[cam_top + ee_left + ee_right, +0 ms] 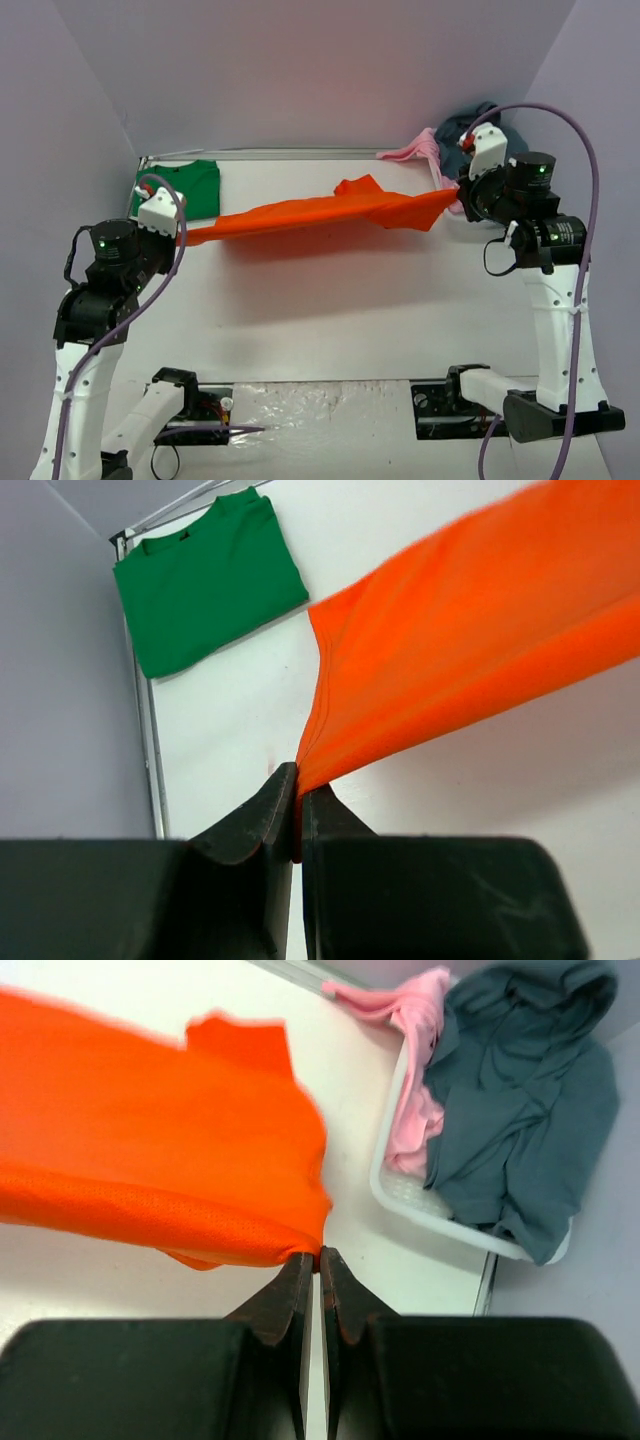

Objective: Fold and stack the t-shirts
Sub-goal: Flatten out the tshirt

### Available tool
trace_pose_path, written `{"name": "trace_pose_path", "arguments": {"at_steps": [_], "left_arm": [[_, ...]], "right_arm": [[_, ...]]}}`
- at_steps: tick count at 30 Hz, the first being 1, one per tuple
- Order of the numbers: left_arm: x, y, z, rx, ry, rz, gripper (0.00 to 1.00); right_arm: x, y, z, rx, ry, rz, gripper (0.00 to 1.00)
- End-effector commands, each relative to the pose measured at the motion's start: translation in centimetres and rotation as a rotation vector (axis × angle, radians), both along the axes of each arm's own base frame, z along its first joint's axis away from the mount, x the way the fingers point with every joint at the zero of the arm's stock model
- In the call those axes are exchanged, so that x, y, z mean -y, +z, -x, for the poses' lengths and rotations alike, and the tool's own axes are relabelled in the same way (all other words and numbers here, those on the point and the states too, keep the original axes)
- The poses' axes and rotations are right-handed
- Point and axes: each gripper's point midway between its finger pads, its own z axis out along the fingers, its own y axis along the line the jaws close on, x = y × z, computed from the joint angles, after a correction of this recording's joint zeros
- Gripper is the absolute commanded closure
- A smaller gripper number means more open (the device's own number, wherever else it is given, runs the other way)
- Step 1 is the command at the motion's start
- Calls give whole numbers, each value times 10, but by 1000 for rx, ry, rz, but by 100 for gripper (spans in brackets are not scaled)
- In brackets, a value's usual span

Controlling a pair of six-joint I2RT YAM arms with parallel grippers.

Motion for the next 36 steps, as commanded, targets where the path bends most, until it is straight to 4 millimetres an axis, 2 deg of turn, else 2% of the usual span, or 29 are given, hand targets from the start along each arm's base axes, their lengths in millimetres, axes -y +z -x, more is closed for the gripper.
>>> {"name": "trace_pose_path", "arguments": {"at_steps": [1, 2, 3, 4, 6, 7, 10, 11, 12, 14, 16, 17, 18, 20, 21, 22, 23, 24, 25, 26, 27, 28, 29, 30, 31, 32, 33, 34, 36], "left_arm": [[-12, 58, 37, 150, 29, 3, 97], [-10, 68, 42, 168, 25, 23, 98], [-8, 91, 50, 222, 10, 42, 98], [-6, 102, 54, 245, 3, 55, 98], [-2, 117, 56, 264, -4, 96, 98], [-2, 134, 61, 304, -2, 119, 98], [-4, 150, 52, 329, 17, 127, 98], [-5, 158, 49, 344, 23, 121, 98], [-9, 155, 34, 317, 48, 107, 98], [-9, 149, 15, 296, 54, 82, 98], [-8, 134, -13, 253, 58, 69, 98], [-7, 112, -26, 197, 57, 56, 98], [-4, 95, -42, 156, 51, 51, 98], [0, 73, -69, 137, 42, 49, 98], [4, 43, -94, 87, 36, 47, 98], [5, 26, -108, 53, 34, 40, 98], [7, 9, -121, 16, 32, 33, 98], [9, -25, -152, -58, 37, 19, 97], [9, -42, -169, -90, 40, 11, 98], [13, -58, -185, -119, 25, 7, 98], [17, -89, -218, -164, 19, -3, 98], [18, -104, -235, -184, 11, -13, 97], [21, -118, -250, -206, -6, -22, 60], [22, -144, -278, -238, -8, -47, 42], [19, -156, -292, -252, 0, -65, 42], [18, -196, -303, -331, -4, -85, 29], [17, -182, -322, -290, -9, -95, 15], [16, -186, -327, -296, -7, -100, 2], [12, -177, -334, -258, 4, -91, 6]], "right_arm": [[9, 84, 22, 241, -41, -15, 100], [9, 97, 24, 269, -47, -27, 100], [8, 108, 22, 283, -55, -49, 100], [9, 134, 28, 346, -61, -65, 100], [10, 148, 23, 368, -67, -89, 100], [13, 163, 24, 402, -77, -96, 100], [16, 166, 1, 393, -103, -98, 100], [18, 176, -1, 414, -118, -98, 100], [22, 166, -19, 381, -140, -87, 100], [24, 161, -36, 375, -151, -69, 100], [25, 137, -63, 325, -158, -51, 100], [25, 122, -75, 297, -156, -41, 100], [25, 95, -86, 239, -155, -30, 100], [26, 74, -105, 225, -158, -17, 100], [26, 42, -117, 163, -161, -5, 100], [28, 33, -129, 167, -171, 2, 100], [28, 9, -145, 123, -170, 18, 100], [28, -7, -155, 96, -173, 28, 100], [29, -17, -168, 85, -179, 38, 100], [27, -53, -190, 14, -178, 57, 100], [27, -68, -202, -11, -181, 74, 99], [29, -66, -219, 1, -197, 76, 91], [31, -114, -240, -86, -211, 95, 61], [34, -146, -262, -127, -230, 122, 56], [34, -131, -267, -93, -237, 117, 55], [40, -170, -279, -154, -270, 137, 45], [41, -181, -285, -169, -289, 130, 35], [40, -199, -292, -194, -291, 135, 31], [40, -210, -291, -220, -303, 137, 27]]}}
